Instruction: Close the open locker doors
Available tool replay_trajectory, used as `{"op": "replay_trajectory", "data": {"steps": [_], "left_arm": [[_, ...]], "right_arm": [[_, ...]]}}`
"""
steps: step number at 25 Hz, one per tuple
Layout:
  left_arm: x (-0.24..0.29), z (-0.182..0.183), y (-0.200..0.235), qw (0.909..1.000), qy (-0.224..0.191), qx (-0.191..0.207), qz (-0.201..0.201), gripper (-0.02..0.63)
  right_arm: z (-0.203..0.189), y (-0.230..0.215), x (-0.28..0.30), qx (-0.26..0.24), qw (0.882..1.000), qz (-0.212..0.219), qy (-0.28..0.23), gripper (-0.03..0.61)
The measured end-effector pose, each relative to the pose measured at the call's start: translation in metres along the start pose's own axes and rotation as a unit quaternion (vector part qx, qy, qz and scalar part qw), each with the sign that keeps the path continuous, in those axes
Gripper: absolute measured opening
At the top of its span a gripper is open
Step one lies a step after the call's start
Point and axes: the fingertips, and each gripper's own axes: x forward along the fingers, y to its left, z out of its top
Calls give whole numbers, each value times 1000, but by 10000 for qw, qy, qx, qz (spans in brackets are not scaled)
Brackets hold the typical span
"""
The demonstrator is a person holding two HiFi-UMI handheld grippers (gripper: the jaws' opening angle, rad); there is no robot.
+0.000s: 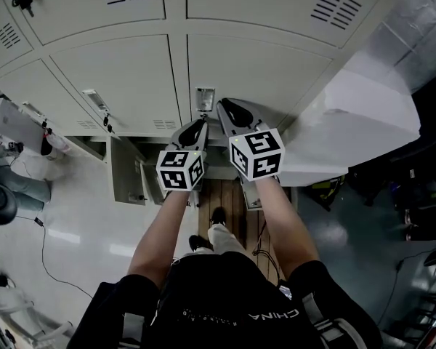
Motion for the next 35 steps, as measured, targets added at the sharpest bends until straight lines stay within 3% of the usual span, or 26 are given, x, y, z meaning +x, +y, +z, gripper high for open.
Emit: {"op": "replay_trajectory", "data": {"steps": [6, 11, 16, 23, 29, 35], "left_arm": [[0, -2, 4, 9914, -168, -1252, -345, 55], [1, -2, 3, 9881, -163, -1458, -466, 55], [1, -3, 1, 9928, 8, -1048, -574, 55], [-11, 0, -1, 9979, 429, -18, -481, 63], [-35, 12, -3, 9962, 429, 701, -284, 64], [-62, 23, -16, 9916, 263, 1201, -396, 61]], "right_arm": [[0, 0, 1, 14, 10000, 25, -5, 51], [0, 0, 1, 6, 10000, 22, -6, 51], [0, 1, 1, -12, 10000, 18, 4, 51], [1, 1, 0, -83, 9999, -24, 70, 51], [3, 6, -8, -54, 9999, -72, 85, 51], [-3, 24, -26, -139, 9997, -98, 200, 51]]}}
